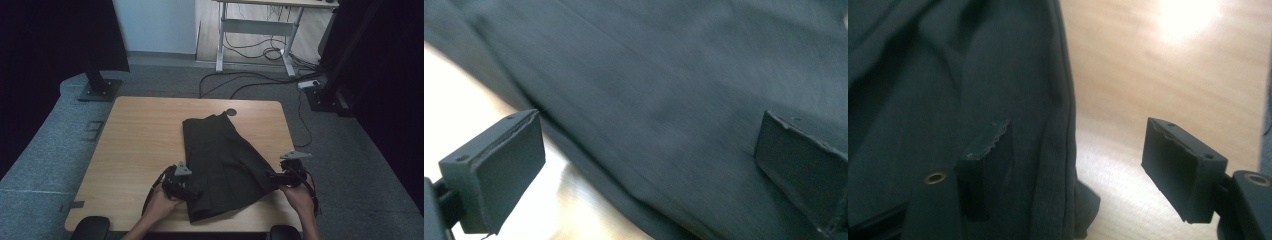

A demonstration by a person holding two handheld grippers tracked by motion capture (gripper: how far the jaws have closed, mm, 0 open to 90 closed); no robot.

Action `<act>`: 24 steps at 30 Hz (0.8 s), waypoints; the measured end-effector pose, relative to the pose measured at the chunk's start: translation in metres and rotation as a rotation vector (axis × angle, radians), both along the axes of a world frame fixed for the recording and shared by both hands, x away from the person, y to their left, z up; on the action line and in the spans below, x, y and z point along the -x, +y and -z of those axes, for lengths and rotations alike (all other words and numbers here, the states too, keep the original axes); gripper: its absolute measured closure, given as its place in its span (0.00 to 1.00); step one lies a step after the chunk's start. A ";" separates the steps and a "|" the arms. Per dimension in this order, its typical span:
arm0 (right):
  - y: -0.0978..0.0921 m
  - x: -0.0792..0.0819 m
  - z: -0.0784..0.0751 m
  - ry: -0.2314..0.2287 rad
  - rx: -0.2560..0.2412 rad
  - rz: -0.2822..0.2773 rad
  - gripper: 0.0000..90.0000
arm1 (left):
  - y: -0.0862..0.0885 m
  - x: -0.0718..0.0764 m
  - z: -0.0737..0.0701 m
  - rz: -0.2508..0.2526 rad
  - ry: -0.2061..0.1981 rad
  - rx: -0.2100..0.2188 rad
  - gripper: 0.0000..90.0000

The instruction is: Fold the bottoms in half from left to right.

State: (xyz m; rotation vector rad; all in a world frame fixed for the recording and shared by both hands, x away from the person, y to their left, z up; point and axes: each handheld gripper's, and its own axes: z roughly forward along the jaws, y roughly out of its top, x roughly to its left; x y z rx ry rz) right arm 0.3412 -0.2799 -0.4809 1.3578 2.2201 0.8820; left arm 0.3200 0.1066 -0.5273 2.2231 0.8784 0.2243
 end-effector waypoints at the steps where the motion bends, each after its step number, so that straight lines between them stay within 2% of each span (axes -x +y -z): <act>1: -0.001 -0.001 0.005 0.014 0.007 -0.002 0.32 | -0.001 0.003 0.003 0.007 0.005 -0.008 0.00; 3: -0.003 -0.003 0.016 0.042 0.005 0.000 0.32 | -0.002 0.005 0.009 0.002 0.011 -0.025 0.00; 7: -0.006 -0.007 0.037 0.075 -0.021 -0.010 0.35 | 0.000 0.006 0.016 -0.023 0.039 -0.006 0.00; 10: -0.006 -0.007 0.043 0.078 -0.021 -0.012 0.35 | 0.000 0.007 0.018 -0.032 0.036 -0.008 0.00; 13: -0.002 -0.007 0.054 0.103 -0.039 -0.026 0.40 | 0.000 0.007 0.018 -0.031 0.024 -0.024 0.00; 18: 0.006 0.000 0.058 0.083 -0.056 -0.016 0.40 | 0.012 0.003 0.017 -0.060 0.009 -0.044 0.00; 23: 0.024 0.006 0.058 0.080 -0.043 -0.058 0.42 | 0.034 -0.006 0.016 -0.116 0.009 -0.055 0.00; 24: 0.024 0.006 0.058 0.080 -0.043 -0.058 0.42 | 0.034 -0.006 0.016 -0.116 0.009 -0.055 0.00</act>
